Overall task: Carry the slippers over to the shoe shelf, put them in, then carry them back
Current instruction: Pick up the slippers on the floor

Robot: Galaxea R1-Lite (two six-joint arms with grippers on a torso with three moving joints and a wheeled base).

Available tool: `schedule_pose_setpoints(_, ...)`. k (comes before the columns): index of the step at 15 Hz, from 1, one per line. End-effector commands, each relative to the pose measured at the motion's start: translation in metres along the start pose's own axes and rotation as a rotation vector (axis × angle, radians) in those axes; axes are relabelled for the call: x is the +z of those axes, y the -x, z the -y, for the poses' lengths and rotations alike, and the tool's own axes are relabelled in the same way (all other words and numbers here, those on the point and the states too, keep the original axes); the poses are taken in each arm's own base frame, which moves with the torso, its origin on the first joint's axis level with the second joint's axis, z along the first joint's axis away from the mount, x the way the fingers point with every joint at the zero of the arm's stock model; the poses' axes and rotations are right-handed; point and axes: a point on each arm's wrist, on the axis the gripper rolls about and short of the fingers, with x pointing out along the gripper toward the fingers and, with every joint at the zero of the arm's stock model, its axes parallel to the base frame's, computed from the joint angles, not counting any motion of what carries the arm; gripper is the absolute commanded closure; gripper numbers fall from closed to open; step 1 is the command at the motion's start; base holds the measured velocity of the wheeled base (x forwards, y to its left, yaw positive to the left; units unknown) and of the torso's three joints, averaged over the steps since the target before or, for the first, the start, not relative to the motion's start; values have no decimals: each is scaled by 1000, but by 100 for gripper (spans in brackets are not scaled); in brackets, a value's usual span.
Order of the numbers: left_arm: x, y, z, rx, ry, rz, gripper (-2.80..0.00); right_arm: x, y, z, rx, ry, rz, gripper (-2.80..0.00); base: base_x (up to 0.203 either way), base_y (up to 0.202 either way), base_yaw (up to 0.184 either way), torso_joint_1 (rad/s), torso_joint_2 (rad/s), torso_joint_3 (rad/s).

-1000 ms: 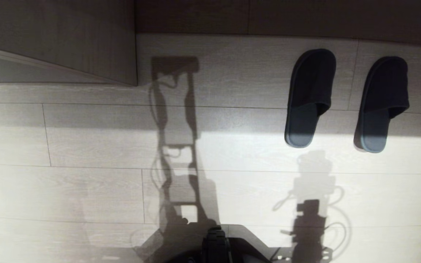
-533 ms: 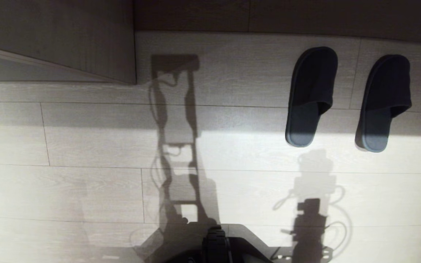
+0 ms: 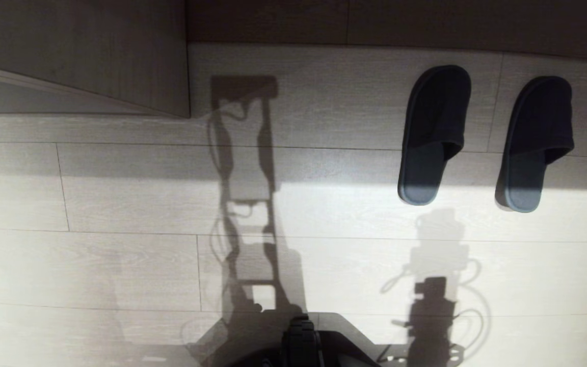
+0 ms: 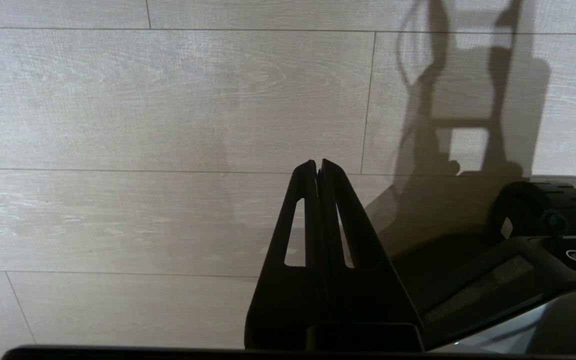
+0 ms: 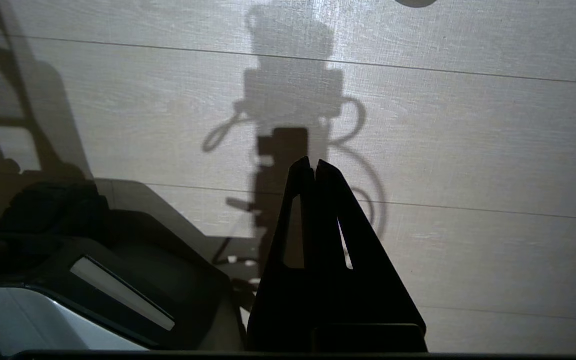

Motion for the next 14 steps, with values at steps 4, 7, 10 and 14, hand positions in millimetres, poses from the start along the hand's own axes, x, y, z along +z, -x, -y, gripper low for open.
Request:
schedule_pose_setpoints(4,0,0,0,1,0,1,0,0,0,0,0,0,-1,0,0,0,0,0,0,0)
schedule_pose_setpoints(7,0,0,0,1,0,1,0,0,0,0,1,0,-1,0,0,0,0,0,0,0)
schedule_pose_setpoints(10,0,0,0,1,0,1,0,0,0,0,0,0,-1,0,0,0,0,0,0,0)
schedule_pose_setpoints(14,0,0,0,1,0,1,0,4,2,0,-6,15,3,0,0,0,0,0,0,0)
